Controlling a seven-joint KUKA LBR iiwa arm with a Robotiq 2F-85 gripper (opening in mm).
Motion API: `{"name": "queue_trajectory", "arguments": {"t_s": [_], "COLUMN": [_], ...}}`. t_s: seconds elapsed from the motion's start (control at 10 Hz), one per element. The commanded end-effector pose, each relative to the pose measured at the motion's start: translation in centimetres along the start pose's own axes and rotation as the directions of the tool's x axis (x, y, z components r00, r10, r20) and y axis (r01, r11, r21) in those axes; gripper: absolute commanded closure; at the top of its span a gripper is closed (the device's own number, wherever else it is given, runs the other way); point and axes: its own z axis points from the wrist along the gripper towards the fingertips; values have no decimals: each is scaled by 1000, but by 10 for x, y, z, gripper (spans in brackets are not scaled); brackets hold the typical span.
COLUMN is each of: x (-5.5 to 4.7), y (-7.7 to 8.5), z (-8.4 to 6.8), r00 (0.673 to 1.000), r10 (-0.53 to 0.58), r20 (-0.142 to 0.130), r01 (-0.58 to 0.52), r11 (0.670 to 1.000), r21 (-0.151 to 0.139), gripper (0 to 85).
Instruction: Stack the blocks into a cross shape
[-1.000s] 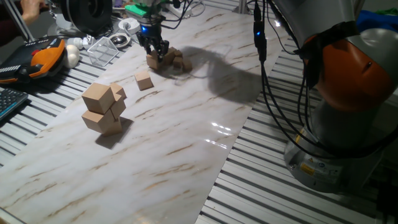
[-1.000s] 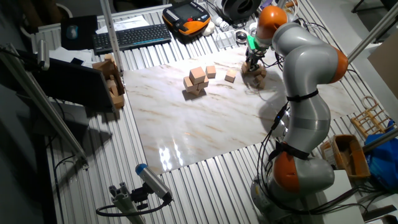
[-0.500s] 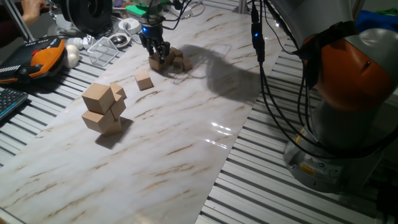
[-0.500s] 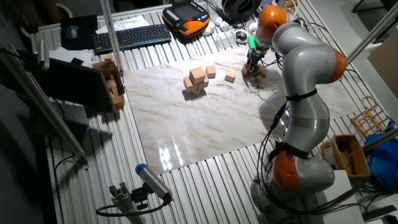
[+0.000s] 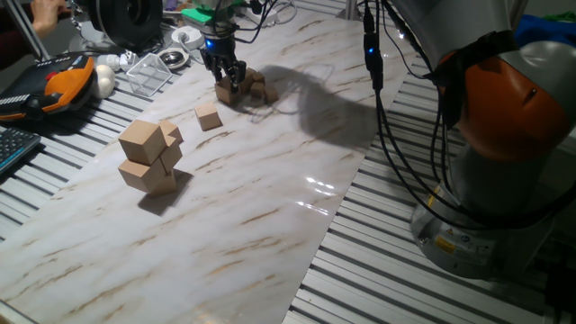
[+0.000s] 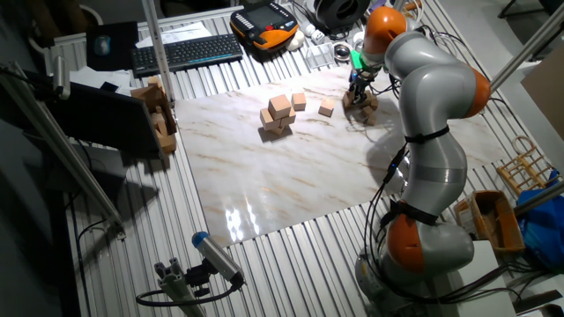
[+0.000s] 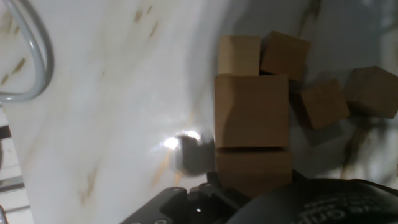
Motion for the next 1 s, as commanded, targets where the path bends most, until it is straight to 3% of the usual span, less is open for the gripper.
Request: {"name": "queue_trajectory", "arguments": {"t_s": [0.0, 0.9], "x": [-1, -2], "y": [0, -1], "z": [-1, 1], "r00": [1000, 1000], "r10": [1, -25], "r20": [9, 14], "r01": [-1, 25], "r11": [1000, 1000], "r21": [0, 2], "gripper": [850, 850]}}
